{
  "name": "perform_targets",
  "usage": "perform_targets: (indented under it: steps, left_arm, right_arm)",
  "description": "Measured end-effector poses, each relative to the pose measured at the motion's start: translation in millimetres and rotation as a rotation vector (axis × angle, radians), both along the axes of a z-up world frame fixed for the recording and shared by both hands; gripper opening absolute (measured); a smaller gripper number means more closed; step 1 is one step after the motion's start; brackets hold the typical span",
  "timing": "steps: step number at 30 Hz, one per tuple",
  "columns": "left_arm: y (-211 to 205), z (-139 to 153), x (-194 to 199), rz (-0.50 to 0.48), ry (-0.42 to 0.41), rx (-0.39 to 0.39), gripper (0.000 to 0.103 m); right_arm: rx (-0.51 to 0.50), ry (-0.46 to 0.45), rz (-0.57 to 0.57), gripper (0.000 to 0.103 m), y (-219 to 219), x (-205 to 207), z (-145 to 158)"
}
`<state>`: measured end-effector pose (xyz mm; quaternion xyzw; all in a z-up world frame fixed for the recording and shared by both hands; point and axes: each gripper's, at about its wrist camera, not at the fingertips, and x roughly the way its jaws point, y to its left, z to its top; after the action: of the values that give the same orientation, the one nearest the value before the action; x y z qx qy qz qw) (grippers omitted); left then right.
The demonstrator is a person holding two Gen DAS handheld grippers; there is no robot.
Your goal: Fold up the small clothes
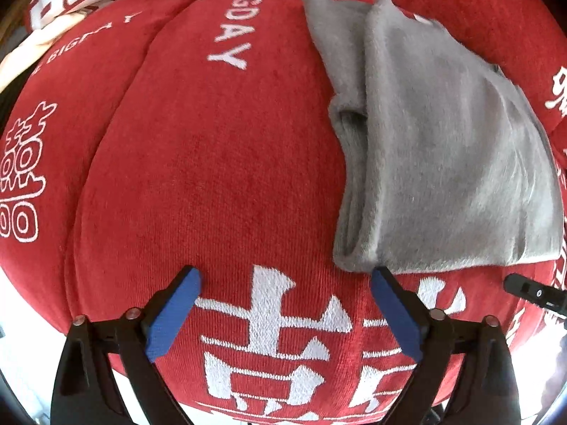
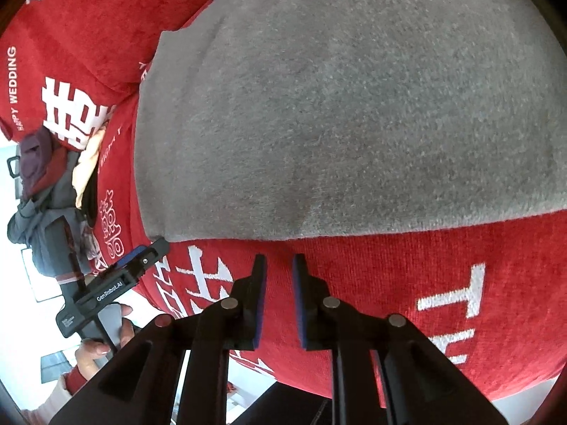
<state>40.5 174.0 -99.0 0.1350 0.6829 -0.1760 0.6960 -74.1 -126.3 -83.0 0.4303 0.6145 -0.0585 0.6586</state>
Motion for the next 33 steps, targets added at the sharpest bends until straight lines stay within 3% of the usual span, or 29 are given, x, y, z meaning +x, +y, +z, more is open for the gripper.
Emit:
perform_targets:
  steps: [3, 5, 8, 11, 14, 16, 18, 20, 25, 26, 27, 28, 29, 33]
  left_arm:
    - [-12.0, -2.6, -1.8, -0.022, 0.012, 0.046, 0.102]
    - [-13.5, -1.2, -1.7, -0.014, 0.022, 0.037, 0.102]
    - [-10.8, 7.2, 0.0, 0.038, 0.05, -0.045, 0.102]
    - [-6.2, 24.5, 0.9, 0.11, 0.059, -0.177, 0.102]
    - [-9.5, 32.9, 0.0, 0.149, 0.103, -0.275, 0.102]
    - [-16.1, 31.3, -2.8, 0.166, 0.149, -0.319, 0.102]
    - [-25.6, 31.2, -6.3, 0.183, 0.173, -0.346, 0.102]
    - [-32.0, 28.9, -11.4, 0.203, 0.191, -0.378, 0.102]
    - [-32.1, 24.0, -13.7, 0.293, 0.238, -0.458, 0.102]
    - [-31.5, 22.2, -14.1, 0.312, 0.247, -0.475, 0.102]
    - [-30.6, 20.5, -15.5, 0.337, 0.26, -0.498, 0.102]
    - [-30.1, 19.4, -16.3, 0.352, 0.268, -0.513, 0.102]
    - [-29.7, 17.5, -16.4, 0.37, 0.279, -0.532, 0.102]
    - [-36.1, 14.3, -14.3, 0.447, 0.294, -0.622, 0.102]
  right_arm:
    - [0.001, -0.011, 0.006, 0.017, 3.2, 3.4, 4.1]
    - [-0.003, -0.027, 0.016, 0.017, 5.1, 5.8, 8.7]
    - [-0.008, -0.047, 0.03, 0.017, 5.2, 8.1, 13.9]
    - [-0.006, -0.068, 0.037, 0.018, 3.4, 7.6, 17.0]
    - [0.026, -0.067, 0.016, 0.025, 0.3, 5.7, 15.0]
    - [0.07, -0.072, -0.004, 0.045, -0.8, 4.4, 11.3]
    - [0.153, -0.081, -0.053, 0.054, -0.6, 2.3, 2.7]
    - [0.248, -0.092, -0.134, 0.054, 0.2, 0.2, -10.5]
    - [0.352, -0.138, -0.339, 0.054, -3.2, -2.8, -35.8]
    - [0.379, -0.15, -0.394, 0.052, -5.1, -4.3, -39.9]
    - [0.406, -0.158, -0.444, 0.044, -6.4, -5.3, -43.8]
    - [0.417, -0.158, -0.465, 0.024, -7.0, -4.9, -45.4]
    - [0.431, -0.153, -0.488, 0.012, -8.0, -4.1, -48.3]
    - [0.515, -0.251, -0.519, 0.009, -17.9, 1.3, -37.7]
